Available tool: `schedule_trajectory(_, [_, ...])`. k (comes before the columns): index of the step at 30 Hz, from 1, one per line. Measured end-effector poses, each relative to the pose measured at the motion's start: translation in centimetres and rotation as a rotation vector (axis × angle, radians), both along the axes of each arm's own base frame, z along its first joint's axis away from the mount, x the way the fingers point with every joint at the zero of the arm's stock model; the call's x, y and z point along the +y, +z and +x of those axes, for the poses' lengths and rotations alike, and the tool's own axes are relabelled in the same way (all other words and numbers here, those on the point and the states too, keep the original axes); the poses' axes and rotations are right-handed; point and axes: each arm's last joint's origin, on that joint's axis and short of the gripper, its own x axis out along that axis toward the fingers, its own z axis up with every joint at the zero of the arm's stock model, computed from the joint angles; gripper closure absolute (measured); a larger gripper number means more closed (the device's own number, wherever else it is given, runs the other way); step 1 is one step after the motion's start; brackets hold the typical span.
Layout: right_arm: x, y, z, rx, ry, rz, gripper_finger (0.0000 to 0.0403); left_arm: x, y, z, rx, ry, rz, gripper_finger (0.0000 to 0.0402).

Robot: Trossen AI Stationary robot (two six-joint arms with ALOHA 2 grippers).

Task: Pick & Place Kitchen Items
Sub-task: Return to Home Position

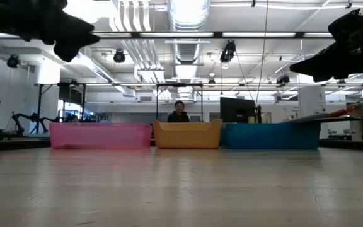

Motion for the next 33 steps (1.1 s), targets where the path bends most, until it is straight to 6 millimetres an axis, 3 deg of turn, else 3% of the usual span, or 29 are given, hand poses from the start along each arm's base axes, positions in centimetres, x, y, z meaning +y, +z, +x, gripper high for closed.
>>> schedule_trajectory(4, [0.0,0.0,0.0,0.0,0.0,0.0,0.0394,-0.4,-1.8,-1.0,-0.077,-0.099,0.05,0.0238])
schedule_trajectory(12, [0.0,0.0,0.0,0.0,0.001,0.0,0.0394,-0.4,-4.8,-2.2,-0.135,-0.097,0.069,0.0238])
schedule_trajectory(17, [0.0,0.0,0.0,0.0,0.001,0.0,0.0394,-0.5,-5.6,-2.6,-0.19,-0.094,0.077,0.0239])
schedule_trajectory(25, [0.0,0.0,0.0,0.0,0.002,0.0,0.0394,-0.4,-7.5,-2.4,-0.11,-0.094,0.096,0.0239])
schedule_trajectory(33, [0.0,0.0,0.0,0.0,0.002,0.0,0.0394,-0.5,-7.6,-2.4,-0.106,-0.096,0.099,0.0239])
